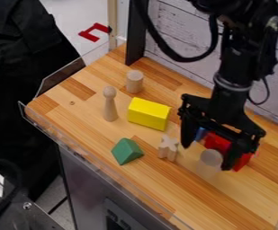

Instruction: Move the cylinder to the top of the table

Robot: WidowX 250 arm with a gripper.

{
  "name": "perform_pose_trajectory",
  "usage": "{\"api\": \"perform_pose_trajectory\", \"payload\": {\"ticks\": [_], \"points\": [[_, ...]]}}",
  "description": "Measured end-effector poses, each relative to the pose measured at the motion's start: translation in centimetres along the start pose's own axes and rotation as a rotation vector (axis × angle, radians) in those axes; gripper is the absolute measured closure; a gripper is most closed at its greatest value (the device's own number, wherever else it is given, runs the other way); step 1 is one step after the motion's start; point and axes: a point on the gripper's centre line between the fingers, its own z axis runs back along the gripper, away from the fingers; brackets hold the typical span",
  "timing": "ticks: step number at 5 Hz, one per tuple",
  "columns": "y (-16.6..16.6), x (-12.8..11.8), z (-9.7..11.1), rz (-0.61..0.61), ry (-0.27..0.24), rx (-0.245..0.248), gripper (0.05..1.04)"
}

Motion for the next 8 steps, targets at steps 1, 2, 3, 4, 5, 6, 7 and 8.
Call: {"api": "perform_pose_trajectory", "payload": {"ticks": [1,2,3,4,5,6,7,8], "points": [[-0.1,-0.1,-0.4,0.001,0.015,0.003,0.083],[-0.1,-0.2,-1.0,0.006,0.035,0.007,0.083],[0.4,-0.1,-1.3,0.022,0.043,0.008,0.083],[0.4,0.0,-1.6,0.021,0.046,0.004,0.083],[0.4,0.0,-1.9,0.014,0.055,-0.001,0.083],[0.0,0.2,-2.5,-0.006,0.051,-0.025,0.083],[-0.4,0.3,-3.0,-0.037,0.034,-0.052,0.083],[-0.2,0.5,-3.4,-0.039,0.029,-0.045,0.118]]}}
